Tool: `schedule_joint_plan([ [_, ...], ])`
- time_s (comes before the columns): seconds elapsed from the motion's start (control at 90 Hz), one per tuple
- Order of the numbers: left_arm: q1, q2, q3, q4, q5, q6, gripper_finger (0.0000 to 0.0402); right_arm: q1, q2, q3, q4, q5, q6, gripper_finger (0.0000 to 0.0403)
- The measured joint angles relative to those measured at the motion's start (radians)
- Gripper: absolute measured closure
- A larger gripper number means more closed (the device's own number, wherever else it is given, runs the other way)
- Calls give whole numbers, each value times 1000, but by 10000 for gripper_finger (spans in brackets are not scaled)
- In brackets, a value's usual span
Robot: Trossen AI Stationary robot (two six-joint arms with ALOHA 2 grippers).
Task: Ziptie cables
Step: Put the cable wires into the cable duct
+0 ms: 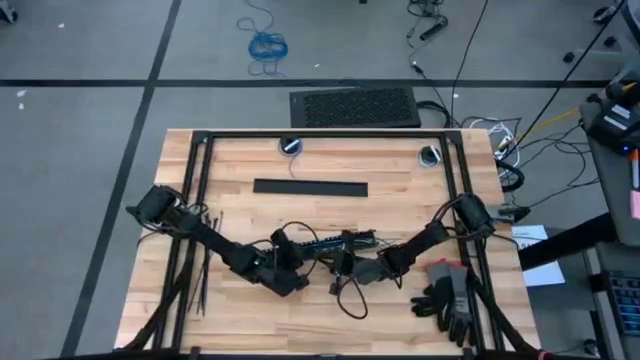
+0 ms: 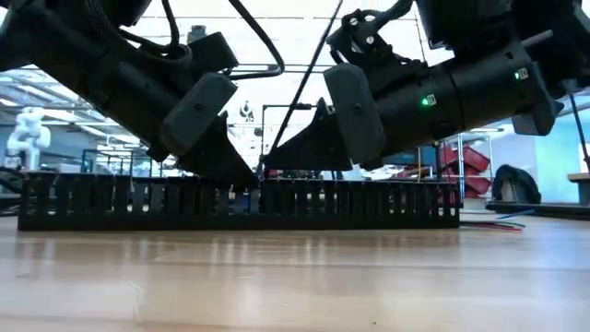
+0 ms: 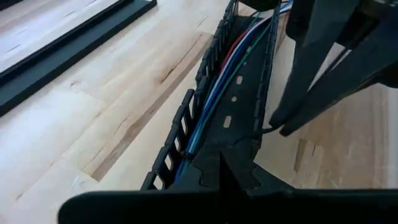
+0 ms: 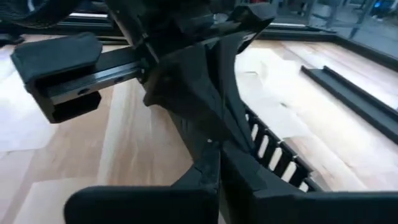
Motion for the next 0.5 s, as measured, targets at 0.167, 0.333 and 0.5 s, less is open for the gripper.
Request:
schedule_joint_plan([
  [0.167, 0, 0, 0, 0, -2, 6, 402, 0, 0, 0, 3, -50, 2, 403],
  [0.333, 0, 0, 0, 0, -2, 6, 402, -1, 0, 0, -2, -64, 2, 403],
  [0.5, 0, 0, 0, 0, -2, 6, 402, -6, 0, 0, -13, -110, 13, 403],
])
